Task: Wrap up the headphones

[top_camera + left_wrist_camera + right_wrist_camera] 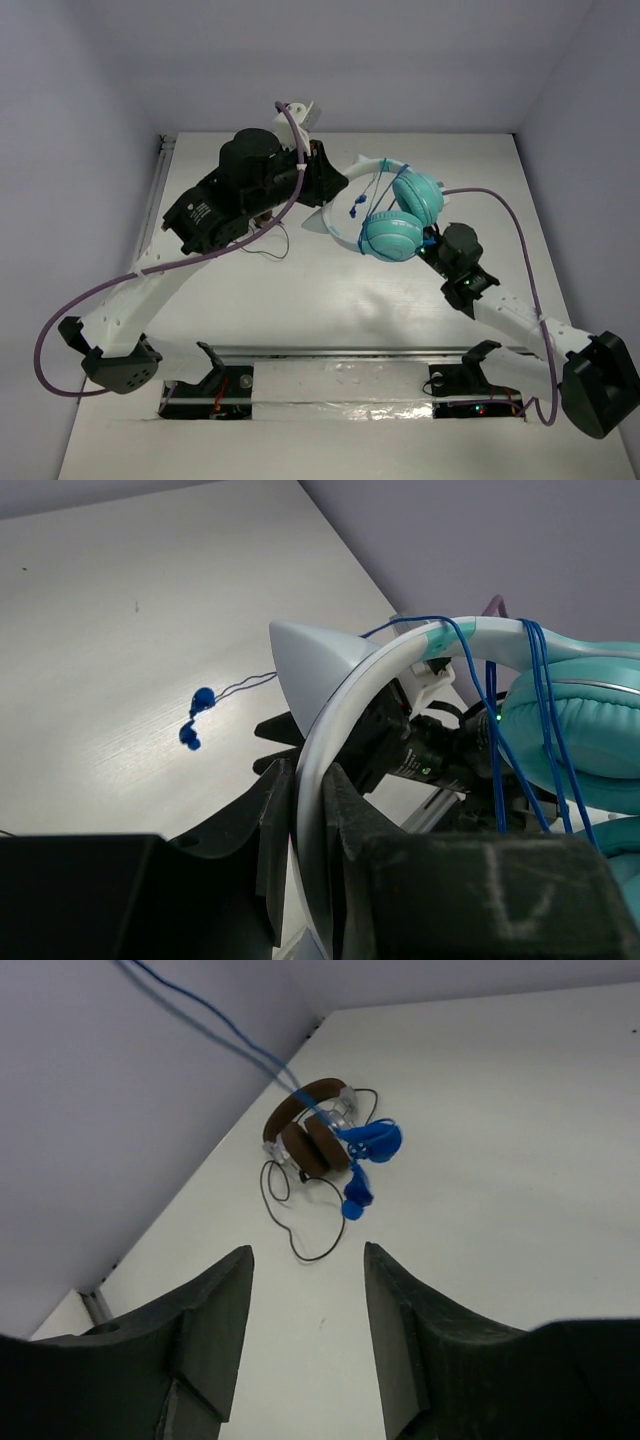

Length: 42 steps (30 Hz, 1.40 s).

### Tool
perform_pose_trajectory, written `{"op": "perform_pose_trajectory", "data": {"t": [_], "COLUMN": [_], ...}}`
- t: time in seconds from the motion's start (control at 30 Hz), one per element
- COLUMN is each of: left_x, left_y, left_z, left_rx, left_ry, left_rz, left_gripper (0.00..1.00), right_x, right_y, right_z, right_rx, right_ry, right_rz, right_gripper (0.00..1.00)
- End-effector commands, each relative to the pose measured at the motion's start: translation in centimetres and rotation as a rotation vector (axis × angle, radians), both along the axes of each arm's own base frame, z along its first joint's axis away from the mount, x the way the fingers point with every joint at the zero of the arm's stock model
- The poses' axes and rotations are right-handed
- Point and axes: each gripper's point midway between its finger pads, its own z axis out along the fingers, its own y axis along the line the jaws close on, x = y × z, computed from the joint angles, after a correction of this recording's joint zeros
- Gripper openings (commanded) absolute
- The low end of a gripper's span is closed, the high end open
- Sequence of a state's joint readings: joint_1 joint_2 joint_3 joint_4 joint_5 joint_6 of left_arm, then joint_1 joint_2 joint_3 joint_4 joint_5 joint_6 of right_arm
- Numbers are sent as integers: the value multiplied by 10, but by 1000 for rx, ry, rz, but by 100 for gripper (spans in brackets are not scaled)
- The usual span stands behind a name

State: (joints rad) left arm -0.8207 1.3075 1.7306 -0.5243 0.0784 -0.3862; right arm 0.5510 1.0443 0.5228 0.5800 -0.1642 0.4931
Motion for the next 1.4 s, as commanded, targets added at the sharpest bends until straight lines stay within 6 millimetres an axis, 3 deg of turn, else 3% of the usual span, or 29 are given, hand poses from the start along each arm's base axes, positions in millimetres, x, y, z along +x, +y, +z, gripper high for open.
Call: {"op": "perform_pose_trajectory", "data": {"t": [0.0,0.07,0.13,0.23,0.33,0.47,0.53,0.6,0.77,0.87,0.9,1.1,1.23,1.37], "left_x": [-16,-15,-14,-12,-13,-13,-13,-13,-10,-4,-2,45,90,123], "left_y": [7,10,11,10,8,9,8,7,10,8,8,7,3,4], "left_z": [49,50,51,49,48,48,49,49,53,50,49,33,4,-24], "left_rx": [-125,-119,-115,-109,-115,-112,-116,-120,-129,-124,-122,-68,0,34], "left_ry": [-80,-85,-90,-89,-85,-86,-86,-86,-101,-110,-110,-159,-184,-190], "left_rz": [-11,6,10,13,3,7,5,0,24,38,46,224,369,465], "left_gripper": [0,0,0,0,0,0,0,0,0,0,0,0,0,0], "right_x": [-19,-33,-37,-38,-36,-60,-68,-65,-56,-57,-56,-66,-81,-81], "right_y": [8,3,-1,0,13,30,28,26,34,36,38,41,38,34], "right_z": [41,49,45,45,40,34,39,30,7,7,5,4,11,6], "right_rx": [44,57,40,-5,-54,-52,-11,-4,-13,46,70,204,326,407], "right_ry": [-90,-105,-92,-104,-95,-90,-109,-91,-11,3,34,136,177,255], "right_rz": [92,111,106,117,189,361,374,348,364,369,367,406,450,430], "right_gripper": [53,51,52,61,65,64,56,45,30,0,0,0,0,0]}}
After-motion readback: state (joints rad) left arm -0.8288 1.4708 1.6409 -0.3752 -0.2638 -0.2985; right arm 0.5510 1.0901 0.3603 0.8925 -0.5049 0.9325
